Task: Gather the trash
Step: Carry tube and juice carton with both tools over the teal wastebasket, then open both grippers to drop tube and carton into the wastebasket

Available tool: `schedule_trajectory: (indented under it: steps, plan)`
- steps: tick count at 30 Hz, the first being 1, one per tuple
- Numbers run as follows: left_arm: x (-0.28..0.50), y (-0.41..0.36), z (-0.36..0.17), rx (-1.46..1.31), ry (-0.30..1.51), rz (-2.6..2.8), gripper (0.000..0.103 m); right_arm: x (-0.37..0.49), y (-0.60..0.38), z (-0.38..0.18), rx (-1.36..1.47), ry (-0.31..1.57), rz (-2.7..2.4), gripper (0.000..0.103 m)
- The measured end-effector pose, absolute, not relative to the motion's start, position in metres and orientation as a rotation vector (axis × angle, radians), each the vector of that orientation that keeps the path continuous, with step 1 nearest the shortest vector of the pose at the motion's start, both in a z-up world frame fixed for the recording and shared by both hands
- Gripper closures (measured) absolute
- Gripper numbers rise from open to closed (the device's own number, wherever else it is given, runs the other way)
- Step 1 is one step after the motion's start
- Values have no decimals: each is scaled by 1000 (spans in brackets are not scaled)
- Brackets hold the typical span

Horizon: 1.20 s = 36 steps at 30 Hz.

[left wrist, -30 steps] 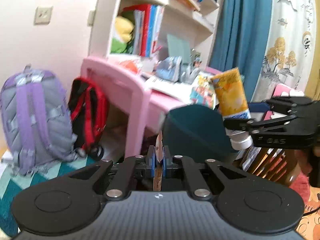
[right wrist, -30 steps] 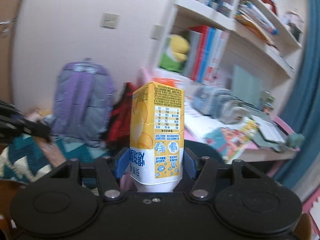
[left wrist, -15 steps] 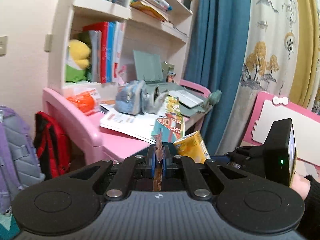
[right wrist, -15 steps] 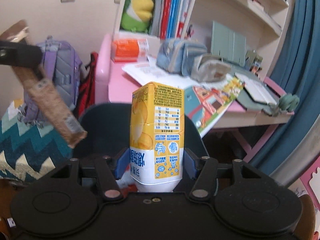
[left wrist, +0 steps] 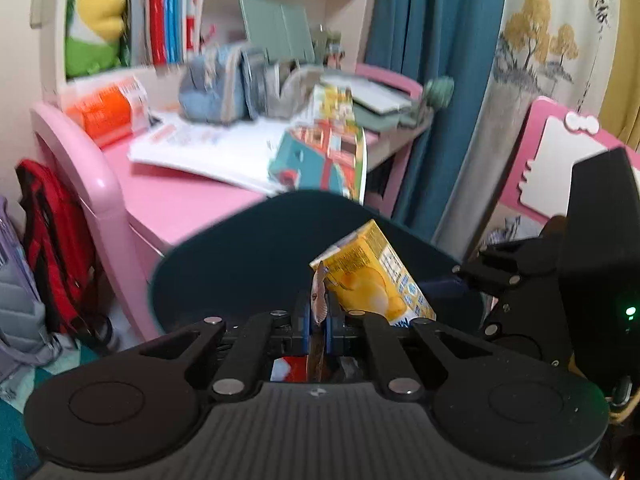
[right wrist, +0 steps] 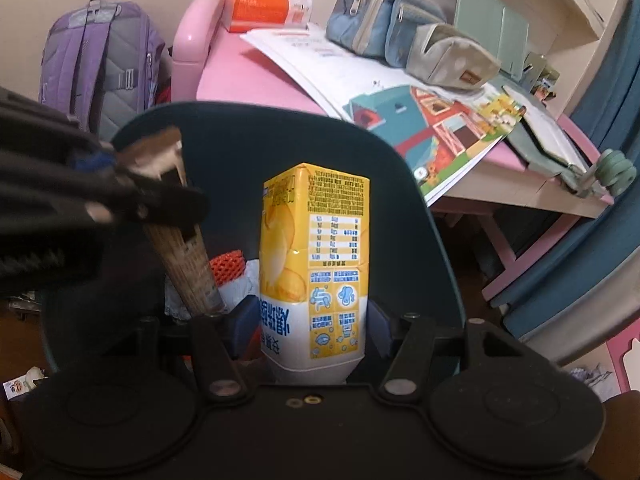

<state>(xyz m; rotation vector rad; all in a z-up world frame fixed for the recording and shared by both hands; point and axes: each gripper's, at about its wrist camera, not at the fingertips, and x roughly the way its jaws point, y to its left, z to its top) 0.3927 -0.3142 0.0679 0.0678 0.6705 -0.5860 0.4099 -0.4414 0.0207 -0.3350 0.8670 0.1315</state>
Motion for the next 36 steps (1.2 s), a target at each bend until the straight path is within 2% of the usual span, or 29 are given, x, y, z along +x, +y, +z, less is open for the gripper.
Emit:
schedule_trajectory:
  steps: [17,26,34,36]
  plan:
    - [418,-321,31,83,794,-558,96,417,-443,6,-336,923,156,45]
    - [406,-316,41,77,783,-555,82,404,-442,17,-332,885,145,43]
    - [379,-294,64,60,742,-570,81,371,-439,55,-288,803,164,43]
    - [368,-285,71,56,724,-573,76,361,-434,64,-291,780,174,43]
